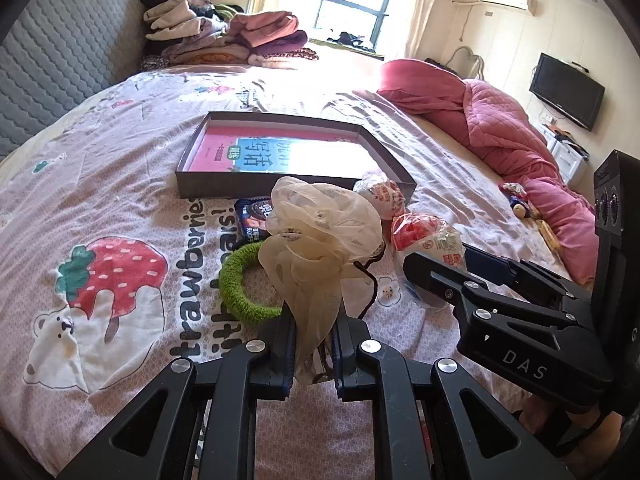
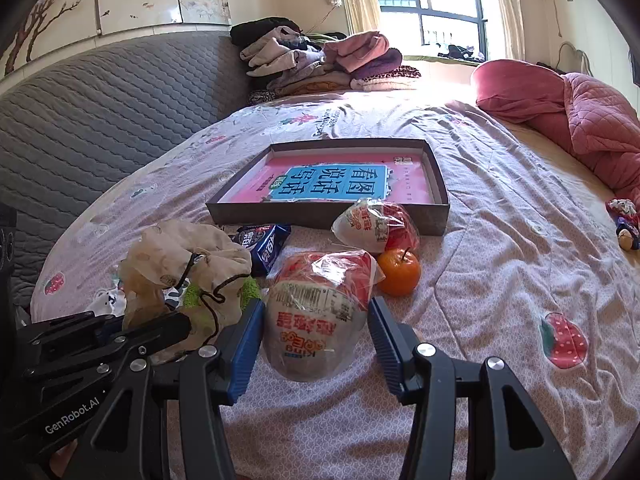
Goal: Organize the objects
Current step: 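Close left tool on the bath pouf while right tool grasps the plastic-wrapped egg, then carry the pouf in left tool over the tray while right tool carries the egg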
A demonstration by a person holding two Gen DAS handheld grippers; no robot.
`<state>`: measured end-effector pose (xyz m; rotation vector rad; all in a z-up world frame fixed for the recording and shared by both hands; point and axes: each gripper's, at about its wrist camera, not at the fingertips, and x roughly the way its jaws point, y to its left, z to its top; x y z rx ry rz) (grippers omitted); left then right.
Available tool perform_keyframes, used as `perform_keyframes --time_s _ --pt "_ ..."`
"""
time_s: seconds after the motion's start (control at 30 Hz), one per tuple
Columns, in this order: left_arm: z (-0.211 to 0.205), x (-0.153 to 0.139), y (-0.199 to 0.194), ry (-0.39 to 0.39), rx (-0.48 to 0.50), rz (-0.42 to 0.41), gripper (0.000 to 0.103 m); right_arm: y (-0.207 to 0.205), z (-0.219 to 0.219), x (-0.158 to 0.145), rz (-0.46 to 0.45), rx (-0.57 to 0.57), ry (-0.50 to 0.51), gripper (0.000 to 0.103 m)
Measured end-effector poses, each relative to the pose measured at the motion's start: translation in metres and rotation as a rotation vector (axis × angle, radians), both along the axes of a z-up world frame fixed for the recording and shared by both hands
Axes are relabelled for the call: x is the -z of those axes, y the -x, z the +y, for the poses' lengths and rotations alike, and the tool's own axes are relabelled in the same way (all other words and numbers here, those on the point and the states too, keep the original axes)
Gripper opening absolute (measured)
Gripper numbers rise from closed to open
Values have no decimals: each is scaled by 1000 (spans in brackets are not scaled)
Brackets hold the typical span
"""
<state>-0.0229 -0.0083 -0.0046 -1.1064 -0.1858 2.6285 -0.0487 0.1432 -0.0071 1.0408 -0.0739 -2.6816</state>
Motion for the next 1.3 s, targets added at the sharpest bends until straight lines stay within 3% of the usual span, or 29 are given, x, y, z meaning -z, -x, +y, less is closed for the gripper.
perform_keyframes --time_s 0.83,1.3 --pt "2 -20 80 -1 -21 40 14 74 4 -32 105 9 -25 53" --pt "0 -23 140 8 -62 47 14 117 26 -32 121 39 -51 53"
